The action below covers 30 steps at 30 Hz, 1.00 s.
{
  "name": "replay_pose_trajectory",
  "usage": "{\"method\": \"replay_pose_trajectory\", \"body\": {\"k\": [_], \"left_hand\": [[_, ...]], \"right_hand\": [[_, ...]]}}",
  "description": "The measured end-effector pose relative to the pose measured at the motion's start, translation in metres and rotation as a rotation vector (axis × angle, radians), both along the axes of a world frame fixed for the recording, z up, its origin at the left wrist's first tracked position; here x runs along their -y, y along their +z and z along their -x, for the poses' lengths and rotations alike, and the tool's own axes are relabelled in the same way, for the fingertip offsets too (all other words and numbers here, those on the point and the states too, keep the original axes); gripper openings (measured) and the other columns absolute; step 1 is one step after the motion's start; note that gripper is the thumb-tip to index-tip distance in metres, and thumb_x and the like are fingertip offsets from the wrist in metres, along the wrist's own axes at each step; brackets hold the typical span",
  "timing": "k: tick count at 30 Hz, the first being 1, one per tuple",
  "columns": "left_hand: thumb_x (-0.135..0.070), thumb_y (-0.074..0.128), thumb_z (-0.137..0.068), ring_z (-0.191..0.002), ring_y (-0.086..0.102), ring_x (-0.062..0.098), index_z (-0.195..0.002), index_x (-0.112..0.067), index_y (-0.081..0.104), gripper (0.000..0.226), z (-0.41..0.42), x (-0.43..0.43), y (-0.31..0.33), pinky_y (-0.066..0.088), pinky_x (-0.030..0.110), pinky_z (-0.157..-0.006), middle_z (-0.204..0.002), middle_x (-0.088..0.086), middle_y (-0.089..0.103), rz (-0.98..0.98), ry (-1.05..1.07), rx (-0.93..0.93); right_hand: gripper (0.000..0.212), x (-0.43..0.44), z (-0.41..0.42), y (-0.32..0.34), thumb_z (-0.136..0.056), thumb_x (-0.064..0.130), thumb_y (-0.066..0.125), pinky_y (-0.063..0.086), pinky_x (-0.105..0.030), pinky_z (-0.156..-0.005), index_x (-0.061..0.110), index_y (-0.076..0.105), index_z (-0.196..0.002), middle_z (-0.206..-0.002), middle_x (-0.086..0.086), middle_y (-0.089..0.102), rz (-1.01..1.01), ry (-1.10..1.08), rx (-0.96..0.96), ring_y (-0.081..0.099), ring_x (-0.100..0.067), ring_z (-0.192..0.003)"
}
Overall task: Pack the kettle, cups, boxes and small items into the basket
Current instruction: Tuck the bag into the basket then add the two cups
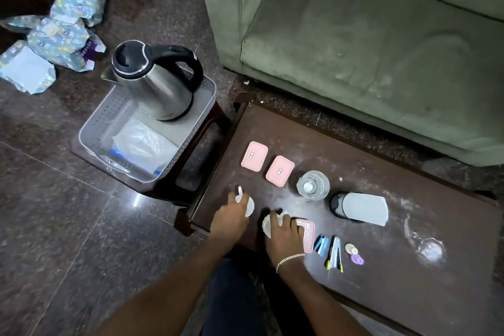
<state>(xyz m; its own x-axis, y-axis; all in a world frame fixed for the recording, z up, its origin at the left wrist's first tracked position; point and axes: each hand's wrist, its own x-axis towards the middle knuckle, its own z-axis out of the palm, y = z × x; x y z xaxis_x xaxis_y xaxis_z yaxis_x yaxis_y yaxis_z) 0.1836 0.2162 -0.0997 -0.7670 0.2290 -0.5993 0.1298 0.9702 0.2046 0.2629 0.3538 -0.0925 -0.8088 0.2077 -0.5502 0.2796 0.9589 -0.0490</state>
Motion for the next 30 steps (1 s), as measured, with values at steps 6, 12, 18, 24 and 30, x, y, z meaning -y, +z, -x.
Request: {"method": "replay_pose_trajectory", "body": {"k": [6,12,18,24,30], "left_hand": [[-0.039,0.059,-0.094,-0.095,0.069,0.04,-0.153,-0.032,0.031,0.066,0.011,0.027,0.039,0.054,0.044,-0.076,-0.127,0.01,0.047,-0.057,0.029,-0.017],[-0.04,0.062,-0.087,-0.098,0.067,0.038,-0.15,-0.033,0.037,0.068,0.053,0.082,0.118,0.057,0.045,-0.081,-0.122,0.007,0.047,-0.213,0.162,-0.14],[-0.044,0.065,-0.078,-0.094,0.067,0.034,-0.144,-0.033,0.043,0.07,0.122,0.155,0.169,0.057,0.042,-0.075,-0.126,0.001,0.048,-0.243,0.347,-0.351],[-0.03,0.072,-0.08,-0.102,0.066,0.037,-0.144,-0.034,0.04,0.072,0.195,0.217,0.155,0.056,0.042,-0.083,-0.134,0.007,0.048,-0.196,0.359,-0.305],[-0.028,0.073,-0.083,-0.103,0.067,0.039,-0.147,-0.029,0.038,0.073,0.246,0.254,0.111,0.056,0.046,-0.084,-0.135,0.008,0.049,-0.132,0.341,-0.252]], "right_hand": [[0.064,0.011,0.017,0.026,-0.057,0.027,0.083,0.055,-0.041,-0.066,0.018,0.068,-0.119,-0.098,-0.014,0.069,0.049,0.027,-0.097,0.067,-0.032,-0.076],[0.065,0.059,0.085,0.089,-0.069,0.04,0.072,0.054,-0.042,-0.078,0.024,0.056,-0.129,-0.115,-0.012,0.062,0.215,0.013,-0.267,0.063,-0.033,-0.096],[0.067,0.117,0.17,0.141,-0.075,0.052,0.062,0.053,-0.041,-0.072,0.026,0.05,-0.136,-0.106,-0.005,0.053,0.306,0.029,-0.445,0.058,-0.028,-0.09],[0.071,0.164,0.237,0.143,-0.073,0.049,0.067,0.051,-0.042,-0.071,0.022,0.051,-0.136,-0.112,-0.009,0.06,0.243,0.103,-0.407,0.061,-0.03,-0.09],[0.076,0.195,0.28,0.1,-0.072,0.048,0.07,0.048,-0.045,-0.082,0.013,0.051,-0.137,-0.128,-0.008,0.06,0.183,0.07,-0.287,0.059,-0.03,-0.108]]}}
